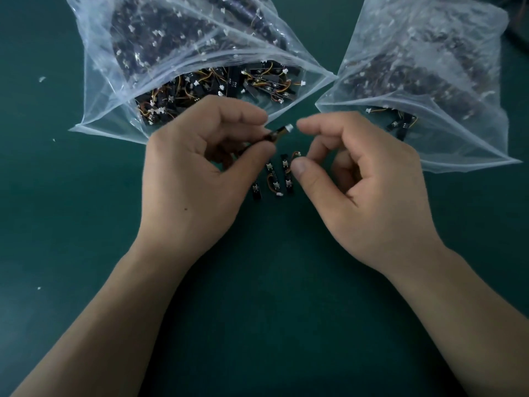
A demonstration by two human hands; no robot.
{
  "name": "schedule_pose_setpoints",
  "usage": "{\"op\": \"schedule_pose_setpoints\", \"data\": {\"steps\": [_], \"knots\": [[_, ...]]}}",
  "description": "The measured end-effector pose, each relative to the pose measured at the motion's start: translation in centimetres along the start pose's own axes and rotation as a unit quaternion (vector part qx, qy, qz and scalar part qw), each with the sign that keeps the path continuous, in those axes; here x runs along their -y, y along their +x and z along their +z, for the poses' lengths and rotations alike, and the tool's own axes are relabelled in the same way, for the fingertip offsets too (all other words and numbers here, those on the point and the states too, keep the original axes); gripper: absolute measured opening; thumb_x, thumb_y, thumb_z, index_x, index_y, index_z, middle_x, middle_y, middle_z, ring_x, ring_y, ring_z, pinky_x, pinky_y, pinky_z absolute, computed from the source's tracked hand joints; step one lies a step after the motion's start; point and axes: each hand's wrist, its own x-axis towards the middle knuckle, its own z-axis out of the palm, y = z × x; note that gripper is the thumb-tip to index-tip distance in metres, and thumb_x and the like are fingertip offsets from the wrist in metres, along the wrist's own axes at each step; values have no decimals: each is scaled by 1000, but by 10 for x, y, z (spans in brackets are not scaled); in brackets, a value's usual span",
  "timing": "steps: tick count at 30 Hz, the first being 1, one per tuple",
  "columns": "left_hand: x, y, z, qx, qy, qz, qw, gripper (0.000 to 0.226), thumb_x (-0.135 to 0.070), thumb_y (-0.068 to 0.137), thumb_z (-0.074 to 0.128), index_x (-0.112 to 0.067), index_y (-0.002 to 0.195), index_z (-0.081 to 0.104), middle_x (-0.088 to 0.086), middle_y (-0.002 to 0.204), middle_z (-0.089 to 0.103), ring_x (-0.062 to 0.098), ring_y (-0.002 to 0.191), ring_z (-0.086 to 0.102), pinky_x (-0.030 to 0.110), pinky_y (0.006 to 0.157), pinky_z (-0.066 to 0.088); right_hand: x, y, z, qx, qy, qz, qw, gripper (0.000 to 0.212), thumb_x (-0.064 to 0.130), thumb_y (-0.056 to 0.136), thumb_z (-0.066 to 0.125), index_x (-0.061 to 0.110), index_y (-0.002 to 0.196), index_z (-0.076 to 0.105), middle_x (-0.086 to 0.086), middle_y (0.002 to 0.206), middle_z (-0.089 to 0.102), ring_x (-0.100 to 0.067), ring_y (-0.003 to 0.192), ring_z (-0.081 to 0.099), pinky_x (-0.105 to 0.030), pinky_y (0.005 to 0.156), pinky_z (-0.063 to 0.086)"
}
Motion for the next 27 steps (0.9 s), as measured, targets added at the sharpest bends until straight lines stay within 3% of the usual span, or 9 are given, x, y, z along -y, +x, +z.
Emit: {"op": "schedule_pose_setpoints", "data": {"steps": [3, 7, 11, 14, 20, 22, 24, 27], "knots": [[0, -2, 0, 26, 24, 31, 999, 21, -18, 91, 84, -28, 106, 72, -26, 96, 73, -3, 87, 72, 13, 77, 53, 2, 0, 1, -6, 11, -29, 999, 32, 23, 99, 71, 17, 129, 66, 12, 91, 65, -5, 64, 53, -19, 64, 42], [1, -4, 1, 53, 25, 58, 997, 23, -15, 90, 84, -28, 105, 73, -28, 98, 71, -6, 84, 69, 10, 75, 48, -1, 1, 2, -25, 2, -44, 999, 11, 13, 96, 74, 13, 107, 73, 28, 85, 52, 10, 70, 49, -10, 69, 37], [0, -6, 1, 63, 0, 66, 996, 26, -12, 89, 84, -28, 107, 74, -24, 97, 74, 4, 83, 72, 16, 72, 51, 0, 1, 2, -21, 10, -30, 999, 5, 13, 96, 74, 14, 102, 73, 31, 83, 49, 1, 66, 52, -11, 64, 37], [0, -6, 0, 53, -20, 47, 997, 25, -14, 90, 84, -26, 109, 73, -17, 93, 78, 7, 86, 75, 18, 73, 52, 1, 1, 2, -16, 14, -35, 999, 5, 14, 97, 73, 14, 102, 72, 17, 89, 60, -11, 69, 56, -18, 62, 42], [-5, -6, -1, 35, -2, 53, 998, 18, -15, 95, 79, -19, 112, 74, -19, 98, 77, 12, 89, 74, 22, 77, 52, 2, 2, 1, -23, 8, -30, 999, 1, 15, 98, 74, 14, 97, 74, 13, 87, 64, -10, 71, 58, -15, 65, 41], [-3, -2, -4, -1, 50, 72, 996, 11, -18, 100, 69, -19, 109, 75, -18, 104, 75, 9, 95, 70, 24, 83, 48, 2, 2, 2, -30, 10, -20, 999, 3, 16, 98, 73, 15, 95, 73, 15, 86, 64, -10, 70, 57, -13, 64, 40], [2, 5, -6, -43, 112, 65, 991, 18, -18, 103, 60, -20, 107, 77, -17, 108, 72, 5, 107, 64, 28, 95, 44, 2, 2, 1, -36, 17, -7, 999, 4, 16, 99, 71, 17, 95, 72, 18, 86, 65, -12, 69, 57, -12, 63, 39], [7, 18, -6, -59, 178, -20, 982, 27, -28, 104, 52, -34, 108, 77, -21, 120, 67, 13, 125, 51, 24, 102, 27, 2, 2, 2, -38, 37, 4, 999, 6, 16, 100, 70, 17, 94, 71, 17, 85, 66, -18, 66, 57, -17, 60, 41]]}}
